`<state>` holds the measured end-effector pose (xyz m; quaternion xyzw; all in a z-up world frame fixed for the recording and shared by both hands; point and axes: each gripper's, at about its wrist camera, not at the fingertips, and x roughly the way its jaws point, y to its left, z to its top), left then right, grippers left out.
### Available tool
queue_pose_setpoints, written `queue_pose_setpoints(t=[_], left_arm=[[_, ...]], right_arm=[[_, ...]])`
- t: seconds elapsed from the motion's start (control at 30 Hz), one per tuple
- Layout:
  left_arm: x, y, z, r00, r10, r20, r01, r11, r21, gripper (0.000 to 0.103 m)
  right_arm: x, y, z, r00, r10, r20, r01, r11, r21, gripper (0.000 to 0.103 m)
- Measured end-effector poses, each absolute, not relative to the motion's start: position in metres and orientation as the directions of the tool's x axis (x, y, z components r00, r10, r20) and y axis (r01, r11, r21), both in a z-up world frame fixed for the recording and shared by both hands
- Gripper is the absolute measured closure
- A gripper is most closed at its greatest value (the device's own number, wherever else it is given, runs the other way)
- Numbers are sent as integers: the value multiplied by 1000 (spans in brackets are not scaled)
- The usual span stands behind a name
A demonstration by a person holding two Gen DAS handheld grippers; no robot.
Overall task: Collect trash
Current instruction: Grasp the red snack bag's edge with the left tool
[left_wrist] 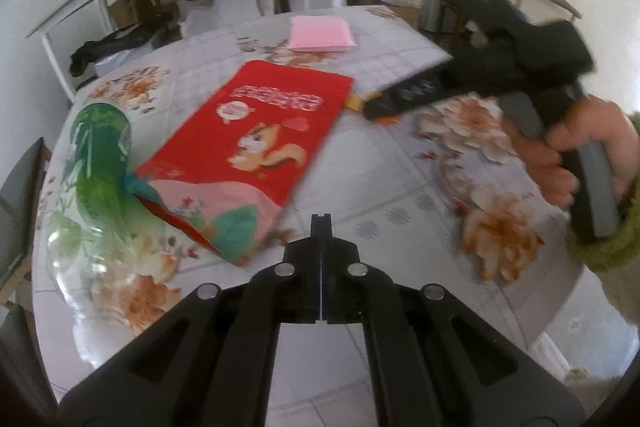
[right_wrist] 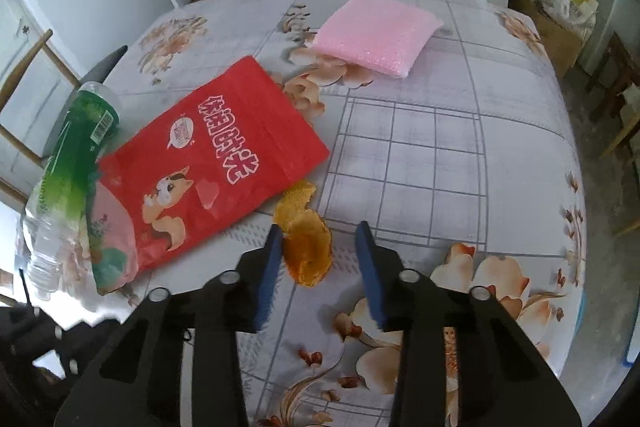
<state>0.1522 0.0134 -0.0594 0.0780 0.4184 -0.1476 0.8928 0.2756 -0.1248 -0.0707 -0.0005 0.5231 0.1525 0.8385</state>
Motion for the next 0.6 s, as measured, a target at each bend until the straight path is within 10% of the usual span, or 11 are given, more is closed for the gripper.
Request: queue_pose_setpoints(t=[0.27, 0.6], left_arm=[[194, 22, -68, 634, -45, -772, 222, 967, 125, 70], [209, 28, -76, 570, -116, -814, 218, 976, 14, 87]], right_arm=[[277, -131, -70, 383, 328, -863, -252, 936, 244, 89], [269, -167, -65, 415, 315, -854, -163, 949, 270, 91]])
